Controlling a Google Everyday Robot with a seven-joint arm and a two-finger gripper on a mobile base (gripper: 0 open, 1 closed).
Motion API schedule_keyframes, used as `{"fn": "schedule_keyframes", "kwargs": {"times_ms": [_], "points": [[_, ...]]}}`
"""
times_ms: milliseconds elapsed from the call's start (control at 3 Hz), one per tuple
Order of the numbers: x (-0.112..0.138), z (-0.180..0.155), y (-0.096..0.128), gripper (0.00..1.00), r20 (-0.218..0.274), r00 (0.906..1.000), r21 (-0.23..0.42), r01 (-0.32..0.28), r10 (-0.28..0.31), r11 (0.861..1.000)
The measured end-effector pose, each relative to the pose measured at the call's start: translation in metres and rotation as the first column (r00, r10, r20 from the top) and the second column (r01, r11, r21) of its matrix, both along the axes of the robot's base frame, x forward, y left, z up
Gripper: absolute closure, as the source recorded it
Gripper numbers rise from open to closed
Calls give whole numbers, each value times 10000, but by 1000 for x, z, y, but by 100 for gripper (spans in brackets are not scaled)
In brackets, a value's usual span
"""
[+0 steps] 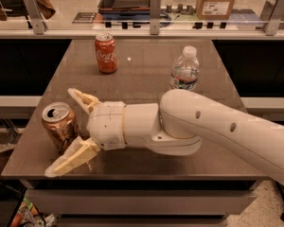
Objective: Pick orange can
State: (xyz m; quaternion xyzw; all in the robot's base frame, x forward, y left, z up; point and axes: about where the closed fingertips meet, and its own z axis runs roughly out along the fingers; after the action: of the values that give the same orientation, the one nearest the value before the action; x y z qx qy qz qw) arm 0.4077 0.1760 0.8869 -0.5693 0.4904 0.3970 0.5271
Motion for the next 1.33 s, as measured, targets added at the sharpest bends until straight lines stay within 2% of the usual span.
{"fn": "schedule_keyframes", "kwargs": {"times_ms": [333,1333], "points": [[5,-10,21,18,-573,9983,343,-107,127,9994],[1,-8,25,87,-507,9985,315,-200,216,9993]]}}
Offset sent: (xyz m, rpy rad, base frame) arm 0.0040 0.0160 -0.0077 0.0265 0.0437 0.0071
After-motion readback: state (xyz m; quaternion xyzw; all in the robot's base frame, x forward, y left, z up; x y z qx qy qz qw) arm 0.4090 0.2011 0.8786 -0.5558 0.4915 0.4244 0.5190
